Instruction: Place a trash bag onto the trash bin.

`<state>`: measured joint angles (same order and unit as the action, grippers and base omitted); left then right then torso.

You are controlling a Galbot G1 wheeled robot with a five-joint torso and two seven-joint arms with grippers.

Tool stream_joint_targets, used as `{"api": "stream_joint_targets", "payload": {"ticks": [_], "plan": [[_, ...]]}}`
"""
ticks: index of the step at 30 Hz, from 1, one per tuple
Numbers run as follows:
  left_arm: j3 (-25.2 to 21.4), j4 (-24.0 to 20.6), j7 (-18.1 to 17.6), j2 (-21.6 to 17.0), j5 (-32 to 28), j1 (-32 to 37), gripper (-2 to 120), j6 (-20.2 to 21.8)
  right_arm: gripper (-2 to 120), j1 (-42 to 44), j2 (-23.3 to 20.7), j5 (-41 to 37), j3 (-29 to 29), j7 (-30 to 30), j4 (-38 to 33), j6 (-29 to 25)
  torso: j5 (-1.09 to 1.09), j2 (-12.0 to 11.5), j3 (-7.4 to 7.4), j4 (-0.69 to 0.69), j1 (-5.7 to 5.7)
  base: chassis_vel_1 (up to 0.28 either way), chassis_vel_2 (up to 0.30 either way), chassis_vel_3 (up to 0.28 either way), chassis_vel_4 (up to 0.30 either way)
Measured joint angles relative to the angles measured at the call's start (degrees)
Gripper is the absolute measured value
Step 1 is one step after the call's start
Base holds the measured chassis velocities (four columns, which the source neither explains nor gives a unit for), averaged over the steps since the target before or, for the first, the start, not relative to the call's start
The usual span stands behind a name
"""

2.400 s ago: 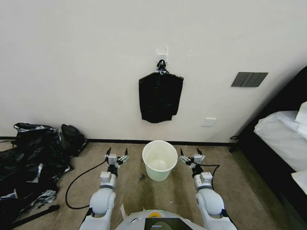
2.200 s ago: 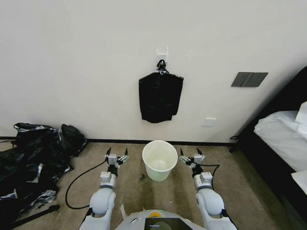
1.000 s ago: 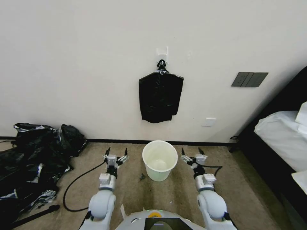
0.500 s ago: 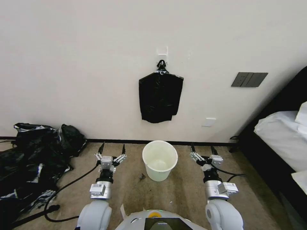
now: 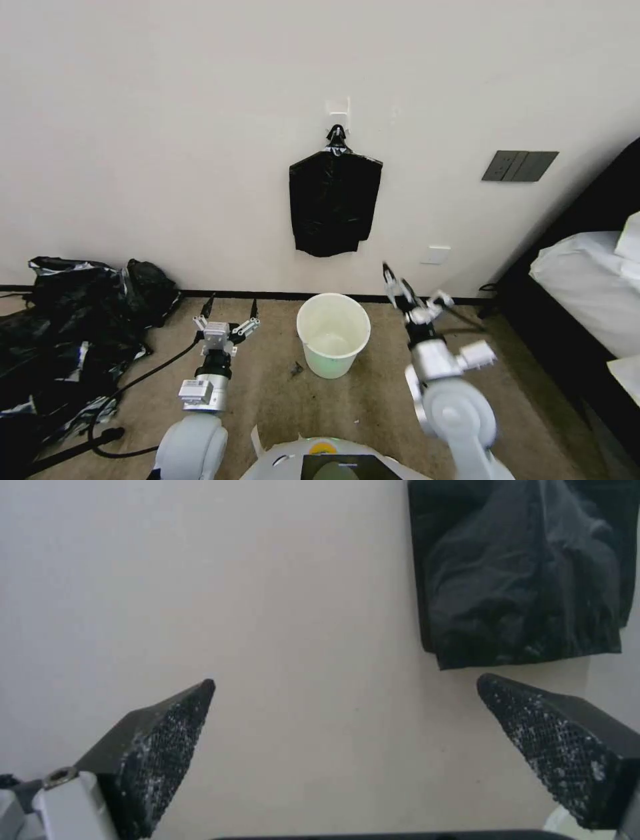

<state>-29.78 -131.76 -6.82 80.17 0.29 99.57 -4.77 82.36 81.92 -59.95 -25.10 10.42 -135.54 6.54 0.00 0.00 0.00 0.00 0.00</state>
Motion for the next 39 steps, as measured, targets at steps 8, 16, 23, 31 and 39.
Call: {"api": "stream_joint_targets", "payload": {"ticks": [8, 16, 23, 31, 39], "plan": [[-0.69, -1.35, -0.06, 0.05, 0.01, 0.73, 100, -0.10, 100, -22.56, -1.45, -19.89, 6.50, 11.02, 7.99, -1.47, 0.00, 0.00, 0.01, -0.01, 0.00, 0.000, 0.000, 0.000, 0.000], [-0.67, -1.23, -0.11, 0.37, 0.18, 0.65, 100, -0.18, 100, -40.58, 1.36, -28.68, 9.71, 14.35, 20.17, -3.68, -0.01, 0.00, 0.01, 0.00, 0.01, 0.000, 0.000, 0.000, 0.000], [-0.07, -1.18, -0.11, 0.68, 0.50, 0.26, 100, -0.03, 100, -51.01, 5.82, -26.40, 10.75, 14.29, 29.61, -4.60, -0.01, 0.00, 0.01, 0.00, 0.01, 0.000, 0.000, 0.000, 0.000], [-0.11, -1.43, -0.14, 0.75, 0.48, 0.49, 100, -0.02, 99, -57.56, 10.18, -22.90, 9.10, 13.46, 36.39, -4.64, -0.01, 0.00, 0.01, 0.00, 0.00, 0.000, 0.000, 0.000, 0.000], [-0.35, -1.80, -0.25, 0.61, 0.17, 0.46, 100, -0.08, 94, -59.44, 10.19, -22.68, 8.20, 13.67, 39.14, -4.60, -0.01, -0.01, 0.00, 0.00, 0.00, 0.000, 0.000, 0.000, 0.000]]}}
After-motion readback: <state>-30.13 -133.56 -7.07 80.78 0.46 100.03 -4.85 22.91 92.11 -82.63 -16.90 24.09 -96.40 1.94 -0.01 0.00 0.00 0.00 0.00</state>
